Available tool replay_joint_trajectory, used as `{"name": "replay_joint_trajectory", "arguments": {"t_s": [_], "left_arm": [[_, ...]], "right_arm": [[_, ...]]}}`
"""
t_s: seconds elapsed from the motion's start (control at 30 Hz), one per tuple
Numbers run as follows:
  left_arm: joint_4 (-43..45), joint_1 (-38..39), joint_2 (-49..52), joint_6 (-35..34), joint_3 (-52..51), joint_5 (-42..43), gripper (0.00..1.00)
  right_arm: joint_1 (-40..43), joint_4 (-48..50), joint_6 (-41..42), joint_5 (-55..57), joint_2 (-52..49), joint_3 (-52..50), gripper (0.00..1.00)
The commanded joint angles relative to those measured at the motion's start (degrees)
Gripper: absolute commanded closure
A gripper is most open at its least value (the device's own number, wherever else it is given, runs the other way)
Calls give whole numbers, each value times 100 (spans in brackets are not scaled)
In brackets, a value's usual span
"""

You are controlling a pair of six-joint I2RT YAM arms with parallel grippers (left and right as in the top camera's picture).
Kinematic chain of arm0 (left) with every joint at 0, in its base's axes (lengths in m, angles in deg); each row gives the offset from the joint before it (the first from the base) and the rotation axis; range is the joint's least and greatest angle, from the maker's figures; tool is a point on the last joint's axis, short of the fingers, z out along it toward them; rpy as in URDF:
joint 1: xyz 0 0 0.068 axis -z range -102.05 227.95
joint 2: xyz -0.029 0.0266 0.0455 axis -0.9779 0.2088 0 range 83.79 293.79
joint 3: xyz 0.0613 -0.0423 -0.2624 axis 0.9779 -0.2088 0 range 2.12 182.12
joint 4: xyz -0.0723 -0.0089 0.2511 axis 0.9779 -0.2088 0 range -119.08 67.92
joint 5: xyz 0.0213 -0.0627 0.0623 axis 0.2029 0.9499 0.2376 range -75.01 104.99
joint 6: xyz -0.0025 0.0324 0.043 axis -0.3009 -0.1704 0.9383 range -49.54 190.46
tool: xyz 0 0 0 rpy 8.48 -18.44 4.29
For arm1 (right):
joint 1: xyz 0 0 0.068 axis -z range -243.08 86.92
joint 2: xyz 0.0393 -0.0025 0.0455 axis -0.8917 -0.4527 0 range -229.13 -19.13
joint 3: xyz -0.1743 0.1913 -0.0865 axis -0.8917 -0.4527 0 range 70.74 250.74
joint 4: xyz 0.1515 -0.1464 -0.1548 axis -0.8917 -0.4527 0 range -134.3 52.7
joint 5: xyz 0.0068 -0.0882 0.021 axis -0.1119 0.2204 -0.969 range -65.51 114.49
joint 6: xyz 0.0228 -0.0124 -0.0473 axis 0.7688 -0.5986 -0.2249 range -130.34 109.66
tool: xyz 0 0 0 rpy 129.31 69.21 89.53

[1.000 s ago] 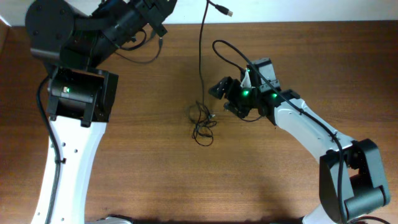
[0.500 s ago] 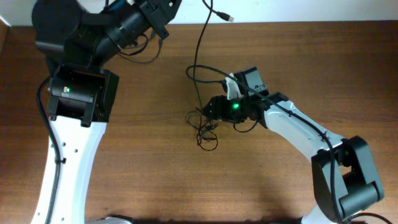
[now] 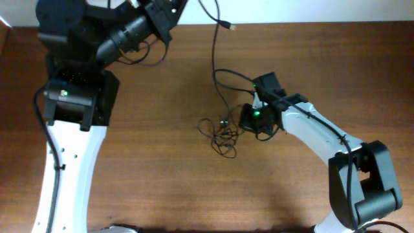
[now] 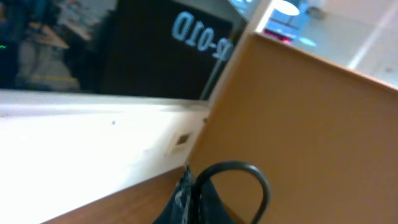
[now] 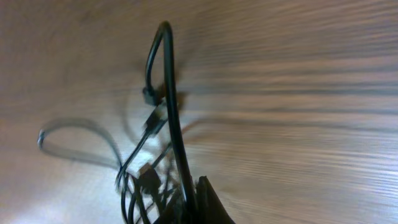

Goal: Untangle cables

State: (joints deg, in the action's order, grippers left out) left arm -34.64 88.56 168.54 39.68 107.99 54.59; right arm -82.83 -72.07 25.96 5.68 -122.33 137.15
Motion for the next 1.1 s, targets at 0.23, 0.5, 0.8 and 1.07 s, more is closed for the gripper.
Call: {"name": "replay_joint_trajectory", "arguments": {"t_s": [0.23,0.5,0.8,1.07], "left_arm": [[-3740,-251,540,1010,24,-3045,100],[-4656,-254,1753,1010,24,-3652,100],[-5056,-236,1967,1045,24,-2627,55],[-5053,-61,1967,1722,24,-2035,54]], "right_arm": [[590,-17,136,-278,1615,153,96],[590,-199,-94,1390,3604,153,96],[590,935,-133,-463,3630,153,96],[590,570,-131,149,3585,153,96]]}}
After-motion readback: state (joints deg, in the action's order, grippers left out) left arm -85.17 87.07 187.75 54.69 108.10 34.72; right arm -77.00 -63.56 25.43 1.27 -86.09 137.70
